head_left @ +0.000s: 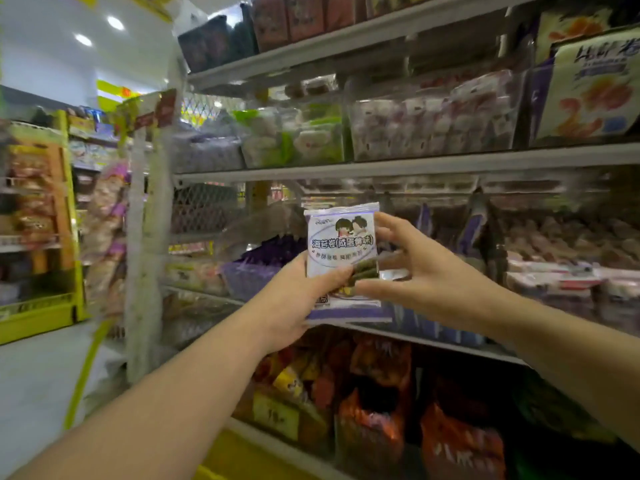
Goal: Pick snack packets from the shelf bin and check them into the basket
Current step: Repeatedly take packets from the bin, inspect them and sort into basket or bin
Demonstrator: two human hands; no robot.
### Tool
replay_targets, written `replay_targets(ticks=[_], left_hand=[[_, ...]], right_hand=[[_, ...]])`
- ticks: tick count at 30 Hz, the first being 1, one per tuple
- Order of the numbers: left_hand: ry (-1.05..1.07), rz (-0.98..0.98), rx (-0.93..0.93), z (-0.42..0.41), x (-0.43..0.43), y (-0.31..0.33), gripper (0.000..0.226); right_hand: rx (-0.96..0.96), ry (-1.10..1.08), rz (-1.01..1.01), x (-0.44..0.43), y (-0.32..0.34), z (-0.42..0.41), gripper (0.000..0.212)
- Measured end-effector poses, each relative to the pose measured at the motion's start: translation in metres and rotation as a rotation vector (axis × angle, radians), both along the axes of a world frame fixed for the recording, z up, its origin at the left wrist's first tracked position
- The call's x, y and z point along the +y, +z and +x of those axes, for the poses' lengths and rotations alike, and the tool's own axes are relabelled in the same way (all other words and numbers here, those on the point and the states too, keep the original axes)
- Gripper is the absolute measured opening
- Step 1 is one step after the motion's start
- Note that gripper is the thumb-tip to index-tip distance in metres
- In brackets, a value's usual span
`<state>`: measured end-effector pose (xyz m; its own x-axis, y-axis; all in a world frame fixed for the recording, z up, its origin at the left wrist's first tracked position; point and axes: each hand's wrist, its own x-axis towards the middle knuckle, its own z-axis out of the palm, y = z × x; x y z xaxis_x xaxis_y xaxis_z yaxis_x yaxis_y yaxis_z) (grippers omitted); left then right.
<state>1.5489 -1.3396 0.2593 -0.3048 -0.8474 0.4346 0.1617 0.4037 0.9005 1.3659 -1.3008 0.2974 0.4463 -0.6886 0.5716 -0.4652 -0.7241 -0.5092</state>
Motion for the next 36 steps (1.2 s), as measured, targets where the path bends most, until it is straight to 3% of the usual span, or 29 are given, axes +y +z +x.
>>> replay_targets(ticks=[3, 5, 12, 17, 22, 26, 32, 36], left_hand=[[0.057, -0.029, -0.096, 0.031, 0.022, -0.034, 0.055], [0.092, -0.012, -0.111, 0.050, 0.032, -0.056, 0.060], [0.189, 0.048, -0.231, 0.096, 0.056, -0.127, 0.052], [0.451, 0.207, -0.092, 0.110, 0.046, -0.166, 0.027], [0.576, 0.318, 0.079, 0.111, 0.031, -0.204, 0.018], [0.520, 0.410, 0.257, 0.114, 0.022, -0.214, 0.020], [0.462, 0.435, 0.325, 0.125, 0.017, -0.217, 0.030], [0.431, 0.489, 0.295, 0.128, 0.023, -0.213, 0.026]], right_hand=[[-0.378, 0.002, 0.203, -0.008, -0.033, 0.037, 0.044], [-0.572, 0.005, 0.431, -0.015, -0.056, 0.061, 0.056], [-0.779, 0.130, 0.777, -0.024, -0.134, 0.123, 0.032], [-0.737, 0.140, 0.831, -0.035, -0.192, 0.142, 0.018], [-0.740, 0.201, 0.962, -0.047, -0.232, 0.153, 0.028], [-0.688, 0.190, 1.031, -0.059, -0.235, 0.153, 0.030], [-0.567, 0.234, 1.085, -0.070, -0.238, 0.147, 0.034], [-0.414, 0.230, 0.847, -0.069, -0.235, 0.141, 0.033]])
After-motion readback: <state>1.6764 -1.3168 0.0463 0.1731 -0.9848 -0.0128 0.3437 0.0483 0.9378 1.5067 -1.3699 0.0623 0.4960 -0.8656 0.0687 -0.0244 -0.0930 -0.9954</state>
